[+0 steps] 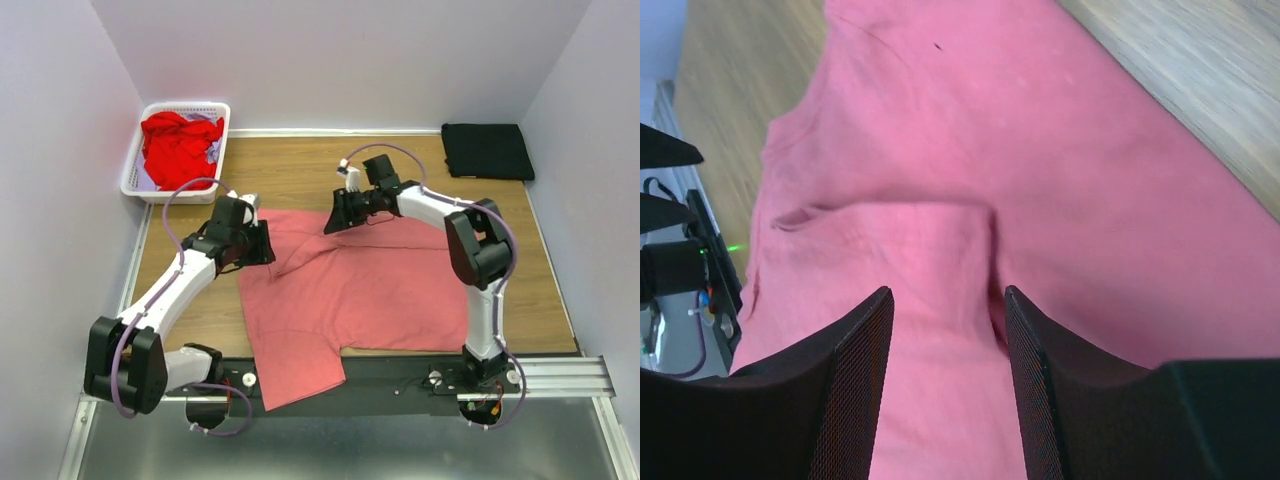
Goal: Fold and stack the t-shirts
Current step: Fold the tshirt
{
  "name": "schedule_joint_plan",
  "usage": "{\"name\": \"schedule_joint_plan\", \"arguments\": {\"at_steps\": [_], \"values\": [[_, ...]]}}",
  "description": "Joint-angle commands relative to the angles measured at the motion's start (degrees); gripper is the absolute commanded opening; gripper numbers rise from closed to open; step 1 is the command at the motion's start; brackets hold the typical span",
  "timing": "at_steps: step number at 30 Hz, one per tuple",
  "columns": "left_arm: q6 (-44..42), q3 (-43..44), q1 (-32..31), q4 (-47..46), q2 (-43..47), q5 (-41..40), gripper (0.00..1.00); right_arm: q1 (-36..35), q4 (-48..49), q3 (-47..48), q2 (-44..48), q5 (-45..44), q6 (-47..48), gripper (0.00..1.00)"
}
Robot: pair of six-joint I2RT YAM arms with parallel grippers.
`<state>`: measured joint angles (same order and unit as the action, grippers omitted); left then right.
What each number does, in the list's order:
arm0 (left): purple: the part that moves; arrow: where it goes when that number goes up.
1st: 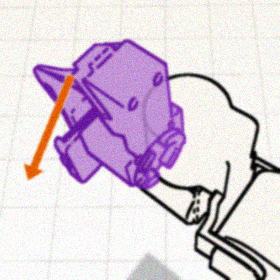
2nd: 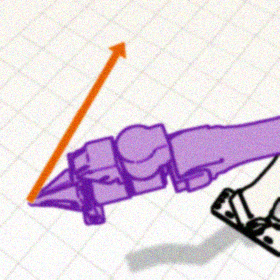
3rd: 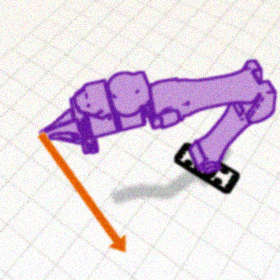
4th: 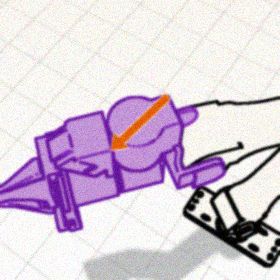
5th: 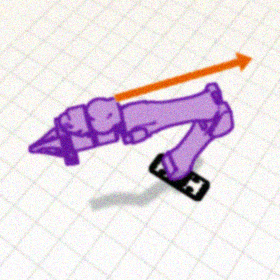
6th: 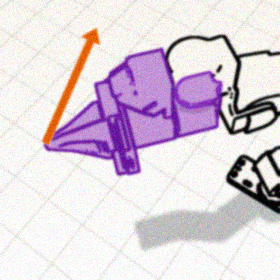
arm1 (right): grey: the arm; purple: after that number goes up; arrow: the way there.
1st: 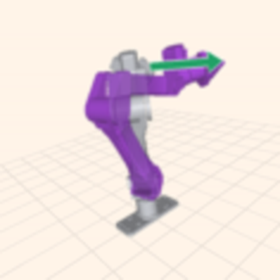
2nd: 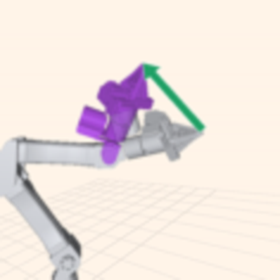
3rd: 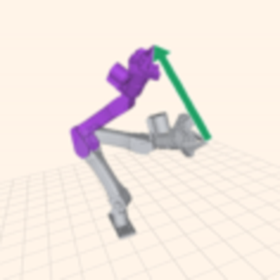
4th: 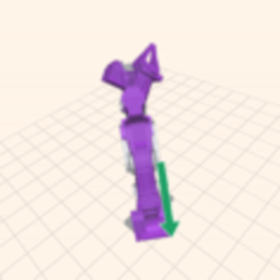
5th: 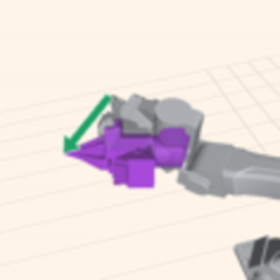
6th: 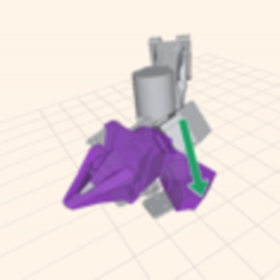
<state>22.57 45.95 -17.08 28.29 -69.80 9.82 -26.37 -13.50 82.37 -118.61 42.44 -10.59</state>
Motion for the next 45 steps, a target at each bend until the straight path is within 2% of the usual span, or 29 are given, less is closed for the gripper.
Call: {"name": "schedule_joint_plan", "arguments": {"at_steps": [1, 5, 7, 17, 20, 27, 39, 45], "values": [[2.2, -0.3, 1.6, -3.3, 3.1, -1.1, 0.55, -2.6, 1.5, 4.6, -5.9, 5.6, -1.2, 0.56], [3.0, -1.0, 2.0, -4.1, 4.5, -0.4, 0.56, -4.0, 1.5, 7.0, -8.9, 5.9, -1.7, 0.59], [3.2, -1.4, 1.9, -4.4, 5.0, -0.1, 0.57, -4.7, 1.5, 7.8, -9.5, 6.2, -1.9, 0.63], [3.0, -3.2, 2.0, -4.8, 6.6, -0.5, 0.57, -5.8, 1.5, 8.2, -10.5, 7.0, -2.0, 0.63], [2.8, -2.9, 1.9, -4.9, 6.5, -0.4, 0.57, -5.8, 1.4, 7.6, -9.9, 8.1, -1.9, 0.61], [1.6, -2.8, 2.0, -5.7, 5.3, 1.3, 0.57, -5.8, 1.2, 1.9, -4.8, 10.9, 0.2, 0.55], [0.2, -2.7, 1.8, -8.5, 0.7, 6.7, 0.53, -5.7, 0.8, -8.3, 3.3, 10.5, 2.9, 0.54], [0.1, -2.4, 1.3, -10.5, -2.1, 7.8, 0.52, -4.9, 0.1, -13.6, 8.0, 5.7, 3.3, 0.54]]}}
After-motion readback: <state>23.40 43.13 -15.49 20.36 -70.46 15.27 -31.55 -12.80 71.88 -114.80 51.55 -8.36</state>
